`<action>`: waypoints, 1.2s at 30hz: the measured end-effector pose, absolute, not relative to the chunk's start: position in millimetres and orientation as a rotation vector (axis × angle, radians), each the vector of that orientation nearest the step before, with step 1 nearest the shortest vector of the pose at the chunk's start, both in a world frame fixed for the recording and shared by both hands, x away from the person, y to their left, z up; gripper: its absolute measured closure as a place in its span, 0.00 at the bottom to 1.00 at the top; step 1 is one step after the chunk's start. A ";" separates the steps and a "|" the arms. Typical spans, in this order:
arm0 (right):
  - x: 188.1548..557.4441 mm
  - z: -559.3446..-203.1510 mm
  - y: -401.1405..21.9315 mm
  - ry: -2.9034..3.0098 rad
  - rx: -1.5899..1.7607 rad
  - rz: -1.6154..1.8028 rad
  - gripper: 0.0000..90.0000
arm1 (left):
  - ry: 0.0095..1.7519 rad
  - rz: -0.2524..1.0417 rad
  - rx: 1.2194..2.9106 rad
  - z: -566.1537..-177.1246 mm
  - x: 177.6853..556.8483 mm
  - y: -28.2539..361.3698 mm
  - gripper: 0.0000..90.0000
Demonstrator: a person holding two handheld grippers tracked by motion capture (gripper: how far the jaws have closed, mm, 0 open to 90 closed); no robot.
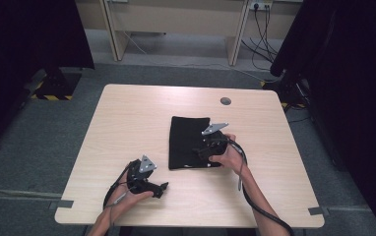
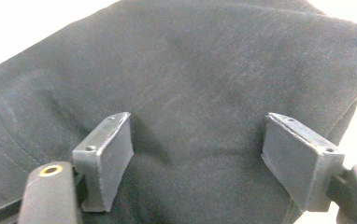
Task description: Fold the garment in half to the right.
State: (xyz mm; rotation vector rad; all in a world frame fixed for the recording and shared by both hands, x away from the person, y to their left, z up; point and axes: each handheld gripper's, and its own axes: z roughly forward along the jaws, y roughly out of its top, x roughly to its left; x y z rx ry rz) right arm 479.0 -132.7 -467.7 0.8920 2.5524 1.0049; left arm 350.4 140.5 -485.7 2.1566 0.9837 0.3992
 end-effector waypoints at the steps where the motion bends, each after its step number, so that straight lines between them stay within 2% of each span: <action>1: 478.0 -467.4 -133.8 2.545 0.916 1.033 0.24 | 0.984 0.399 2.156 -485.7 350.4 140.5 0.00; 7: 467.8 -463.7 -143.4 2.487 0.962 1.161 0.20 | 0.984 0.399 2.156 -485.7 350.4 140.5 0.00; 19: 454.5 -453.6 -150.5 2.485 0.933 1.174 0.20 | 0.984 0.400 2.157 -485.7 350.4 140.5 0.00; 36: 432.7 -453.6 -194.3 2.427 0.992 1.207 0.20 | 0.984 0.400 2.156 -485.7 350.4 140.5 0.00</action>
